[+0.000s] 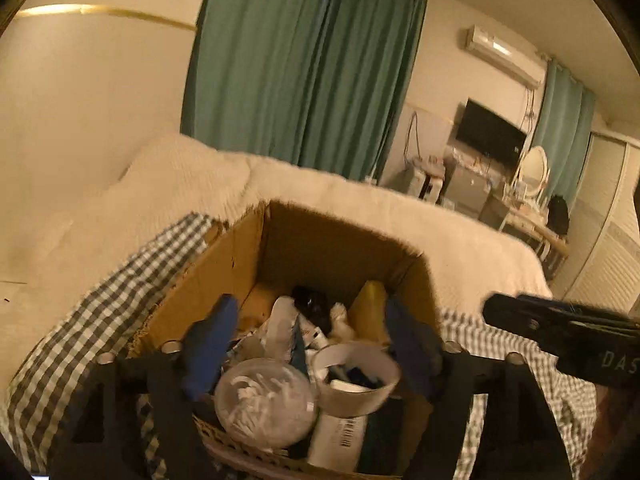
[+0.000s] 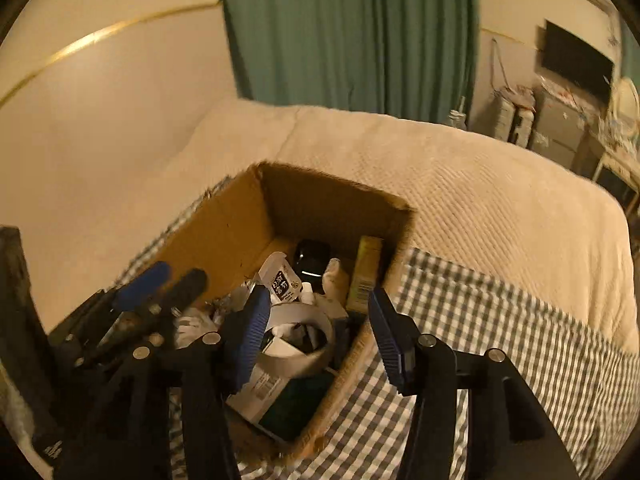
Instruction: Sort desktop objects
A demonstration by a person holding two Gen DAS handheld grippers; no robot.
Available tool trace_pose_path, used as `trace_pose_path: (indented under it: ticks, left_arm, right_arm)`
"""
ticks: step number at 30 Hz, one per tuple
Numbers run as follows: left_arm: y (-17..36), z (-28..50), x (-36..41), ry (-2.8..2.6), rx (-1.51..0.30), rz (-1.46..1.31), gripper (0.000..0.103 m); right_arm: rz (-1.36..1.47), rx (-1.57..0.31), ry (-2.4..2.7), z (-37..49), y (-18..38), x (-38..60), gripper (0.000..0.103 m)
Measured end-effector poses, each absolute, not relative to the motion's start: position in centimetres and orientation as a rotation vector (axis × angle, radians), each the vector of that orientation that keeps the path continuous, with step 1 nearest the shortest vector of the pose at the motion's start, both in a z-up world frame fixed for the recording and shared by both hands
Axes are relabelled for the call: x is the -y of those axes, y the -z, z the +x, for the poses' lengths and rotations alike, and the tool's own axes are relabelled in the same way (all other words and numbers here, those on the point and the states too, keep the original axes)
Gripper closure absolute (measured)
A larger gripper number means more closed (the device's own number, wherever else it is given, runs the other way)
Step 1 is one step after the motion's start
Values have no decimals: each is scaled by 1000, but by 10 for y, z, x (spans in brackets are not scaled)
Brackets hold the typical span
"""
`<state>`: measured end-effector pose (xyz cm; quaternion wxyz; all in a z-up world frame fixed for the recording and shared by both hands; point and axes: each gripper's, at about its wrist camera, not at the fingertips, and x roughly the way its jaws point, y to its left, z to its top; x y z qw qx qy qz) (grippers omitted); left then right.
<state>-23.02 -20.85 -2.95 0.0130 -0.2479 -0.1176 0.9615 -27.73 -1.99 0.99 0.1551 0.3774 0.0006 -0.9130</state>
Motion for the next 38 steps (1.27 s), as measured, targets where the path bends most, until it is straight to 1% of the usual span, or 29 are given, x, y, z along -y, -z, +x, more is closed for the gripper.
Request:
trace_pose_path:
  ticks: [1, 3, 4, 6, 8, 10, 12, 13, 14, 17, 18, 20, 22, 25, 29, 34, 38]
  left_arm:
    - [24, -224, 206, -2986, 383, -752, 18]
    - [11, -211, 197, -2973, 401, -731, 3]
    - [5, -203, 191, -2975, 397, -721, 1]
    - [-8, -190, 179, -2964, 343, -712, 0]
    - [-22, -176, 165, -2973, 256, -720, 0]
    - [-31, -163, 156, -2991, 201, -702, 0]
    - [-35, -150, 146, -2985, 140, -690, 0]
    - [-35, -147, 142, -2990, 113, -698, 0]
    - [-32, -144, 137, -2996, 94, -711, 0]
    - [-14, -134, 129, -2945, 82, -758, 0]
    - [-9, -128, 127, -2941, 86, -751, 0]
    - [1, -119, 130, -2960, 140, -722, 0]
    - [7, -120, 131, -2931, 154, -763, 0]
    - [11, -123, 130, -2945, 79, -807, 0]
    - [16, -122, 129, -2955, 51, -822, 0]
    - [19, -123, 130, -2997, 53, -821, 0]
    - [20, -123, 126, -2929, 58, -836, 0]
  right_arm:
    - [1079, 20, 2626, -270, -15, 13, 52]
    - [1070, 51, 2663, -251, -28, -9, 50]
    - [1060, 58, 2687, -242, -33, -18, 47]
    - [1038, 75, 2754, -220, -44, -38, 38]
    - [1036, 84, 2830, -196, -55, -56, 37]
    - [1014, 101, 2902, -173, -62, -73, 31]
    - [973, 142, 2976, -152, -66, -86, 8]
    - [944, 180, 3005, -142, -66, -91, 3]
    - [912, 224, 3033, -133, -64, -97, 0]
    - [912, 321, 3093, -120, -47, -109, 1]
    - [960, 348, 3092, -118, -37, -110, 1]
    - [1057, 341, 3095, -117, -23, -117, 1]
    - [1087, 302, 3139, -112, -11, -114, 1]
    - [1103, 297, 3154, -108, -1, -115, 1]
    - [1103, 346, 3148, -105, -2, -120, 1]
    - [1100, 298, 3147, -97, -10, -112, 1]
    - [1102, 338, 3128, -101, -6, -112, 1]
